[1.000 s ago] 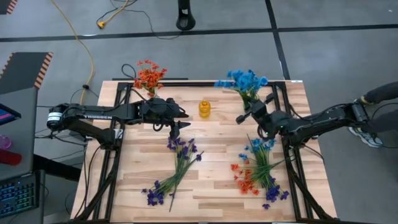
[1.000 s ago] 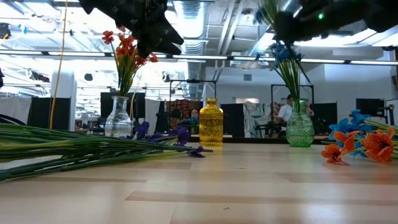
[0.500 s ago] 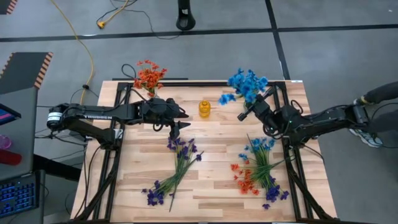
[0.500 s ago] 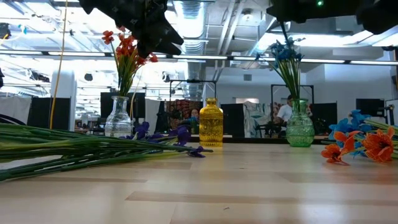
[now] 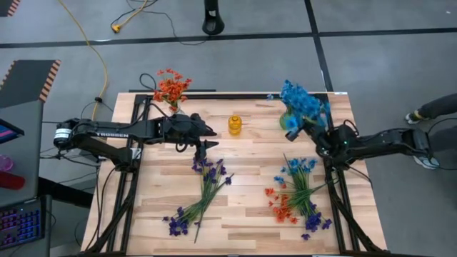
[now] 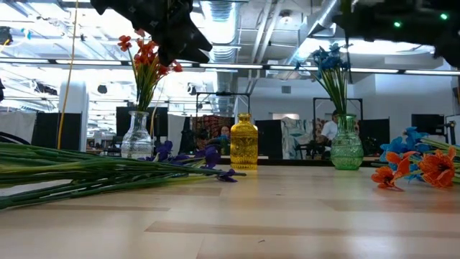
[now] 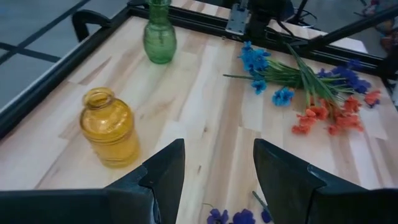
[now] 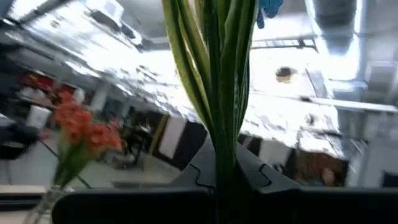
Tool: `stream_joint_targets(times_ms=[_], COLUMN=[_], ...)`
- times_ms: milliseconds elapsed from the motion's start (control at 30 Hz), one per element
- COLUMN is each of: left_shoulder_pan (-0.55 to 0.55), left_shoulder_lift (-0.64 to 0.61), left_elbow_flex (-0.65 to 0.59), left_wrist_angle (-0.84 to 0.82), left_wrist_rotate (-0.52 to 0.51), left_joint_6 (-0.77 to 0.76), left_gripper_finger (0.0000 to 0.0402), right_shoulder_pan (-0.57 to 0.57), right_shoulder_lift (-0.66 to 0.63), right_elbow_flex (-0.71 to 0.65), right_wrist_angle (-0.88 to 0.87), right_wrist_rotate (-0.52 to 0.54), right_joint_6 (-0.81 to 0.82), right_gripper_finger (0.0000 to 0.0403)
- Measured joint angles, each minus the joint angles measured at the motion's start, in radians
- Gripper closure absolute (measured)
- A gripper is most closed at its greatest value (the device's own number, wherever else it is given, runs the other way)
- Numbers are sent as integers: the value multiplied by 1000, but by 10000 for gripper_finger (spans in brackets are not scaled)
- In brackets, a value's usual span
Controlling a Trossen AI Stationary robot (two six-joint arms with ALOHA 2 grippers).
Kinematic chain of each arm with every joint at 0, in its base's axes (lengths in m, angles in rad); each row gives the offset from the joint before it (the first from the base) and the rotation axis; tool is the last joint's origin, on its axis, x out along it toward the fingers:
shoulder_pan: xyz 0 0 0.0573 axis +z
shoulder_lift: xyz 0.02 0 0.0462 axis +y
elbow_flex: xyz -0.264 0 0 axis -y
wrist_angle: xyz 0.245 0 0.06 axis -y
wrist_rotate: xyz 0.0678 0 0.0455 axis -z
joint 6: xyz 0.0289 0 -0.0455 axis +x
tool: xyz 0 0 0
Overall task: Sort flowers into vase by color
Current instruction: Put the left blue flower into the green vase
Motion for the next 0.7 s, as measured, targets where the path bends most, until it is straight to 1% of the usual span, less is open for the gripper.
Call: stream_joint_targets(times_ms=[67, 200, 367, 533, 700], left_shoulder_pan=[0, 0, 0, 0, 0], left_shoulder_lift=[0, 0, 0, 0, 0], left_elbow_flex=[0, 0, 0, 0, 0], left_wrist_angle=[1, 4, 8, 30, 34], left_wrist_rotate=[-15, -21, -21, -21, -21], left_joint_6=[0, -2, -2, -2, -2], left_gripper_finger=[223, 223, 223, 223, 223], right_shoulder_pan=[-14, -65, -154, -263, -340], right_shoulder_lift=[-20, -31, -30, -13, 31], right_elbow_flex=[-40, -96, -117, -125, -125], right_wrist_angle=[44, 112, 125, 124, 126], right_wrist_rotate=[-35, -41, -61, -181, -188], right_joint_6=[-1, 13, 87, 201, 269], right_gripper_finger=[360, 360, 360, 360, 360])
